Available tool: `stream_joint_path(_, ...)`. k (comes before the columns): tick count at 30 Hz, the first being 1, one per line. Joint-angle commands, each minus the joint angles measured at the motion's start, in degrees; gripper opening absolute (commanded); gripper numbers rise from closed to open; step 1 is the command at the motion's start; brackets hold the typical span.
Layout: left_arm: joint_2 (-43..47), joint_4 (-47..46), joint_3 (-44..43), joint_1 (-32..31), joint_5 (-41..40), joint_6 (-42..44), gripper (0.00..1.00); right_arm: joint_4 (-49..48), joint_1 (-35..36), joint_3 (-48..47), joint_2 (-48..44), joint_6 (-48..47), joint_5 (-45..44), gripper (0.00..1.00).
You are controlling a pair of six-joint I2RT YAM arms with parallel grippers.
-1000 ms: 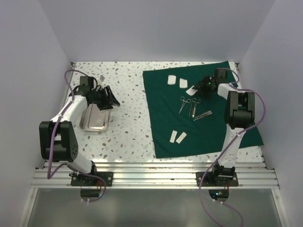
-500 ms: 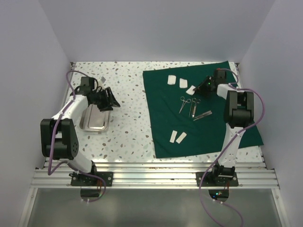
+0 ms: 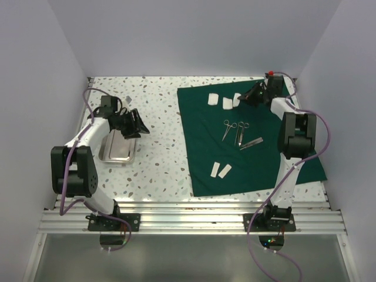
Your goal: Prepare the surgical pack
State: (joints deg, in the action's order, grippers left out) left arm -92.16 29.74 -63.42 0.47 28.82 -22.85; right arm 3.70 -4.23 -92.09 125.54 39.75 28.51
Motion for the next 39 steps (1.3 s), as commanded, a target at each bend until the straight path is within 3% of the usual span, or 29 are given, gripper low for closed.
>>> stream_joint_path(1,-0.83,-0.03,-1.88,-0.03,1.68,1.93,0.56,-2.29,0.19,-3.97,-0.82,-1.95,4.53,0.0)
stream_joint_path(15,-1.88,0.76,-2.5,-0.12,1.24,2.99,0.56,13.68,2.82,-25.31,12.62,-7.66,10.59,0.0)
stream_joint_path(39,-3.9,1.11,-2.94,-0.03,1.24,3.6,0.56,19.14,2.82,-30.42,18.95,-7.4,12.36,0.0)
